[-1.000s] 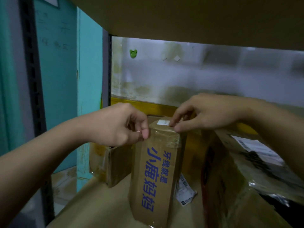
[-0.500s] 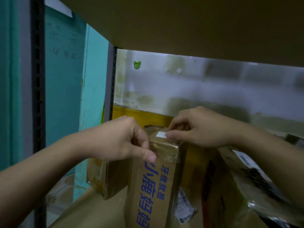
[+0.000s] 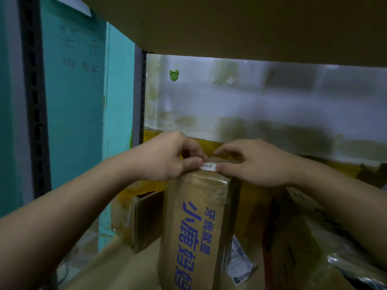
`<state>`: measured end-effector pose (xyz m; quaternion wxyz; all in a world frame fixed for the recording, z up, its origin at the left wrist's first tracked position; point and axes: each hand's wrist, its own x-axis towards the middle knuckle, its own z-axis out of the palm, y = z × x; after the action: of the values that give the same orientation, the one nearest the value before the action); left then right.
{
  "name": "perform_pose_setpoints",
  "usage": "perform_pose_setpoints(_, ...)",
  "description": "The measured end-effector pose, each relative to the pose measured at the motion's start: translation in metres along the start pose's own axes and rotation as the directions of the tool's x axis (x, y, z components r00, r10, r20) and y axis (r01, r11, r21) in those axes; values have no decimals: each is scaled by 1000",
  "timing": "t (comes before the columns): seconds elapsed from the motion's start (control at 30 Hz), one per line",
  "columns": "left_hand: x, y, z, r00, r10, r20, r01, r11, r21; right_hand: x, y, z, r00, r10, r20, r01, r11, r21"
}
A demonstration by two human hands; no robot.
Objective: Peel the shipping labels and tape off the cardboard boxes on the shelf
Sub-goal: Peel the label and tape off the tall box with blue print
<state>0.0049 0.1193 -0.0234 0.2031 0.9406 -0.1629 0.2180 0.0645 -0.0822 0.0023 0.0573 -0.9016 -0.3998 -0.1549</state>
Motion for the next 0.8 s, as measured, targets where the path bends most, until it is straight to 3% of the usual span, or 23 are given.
perform_pose_setpoints(0.13, 20, 7, -3, 997, -46, 66, 48, 999, -26, -1, 12, -4, 992, 52, 113, -63, 994, 90)
perform_pose_setpoints(0.33, 50, 11, 22, 997, -70, 28, 70, 997, 31, 4, 26, 2, 995, 27, 91, -51, 960, 277)
perform_pose_setpoints(0.43, 49, 9, 32, 996, -84, 22, 85, 995, -50, 6, 33, 4, 997, 43, 67, -65, 926, 372)
perform_pose_setpoints(0.6, 40, 12, 34, 998, -55, -39, 51, 995, -84, 5, 37, 5, 999, 45, 9, -45, 915, 400)
perform_pose_setpoints(0.8, 37, 23, 32, 1000, -14, 21, 15, 999, -47, 6, 34, 12, 997, 22, -71, 8, 923, 386)
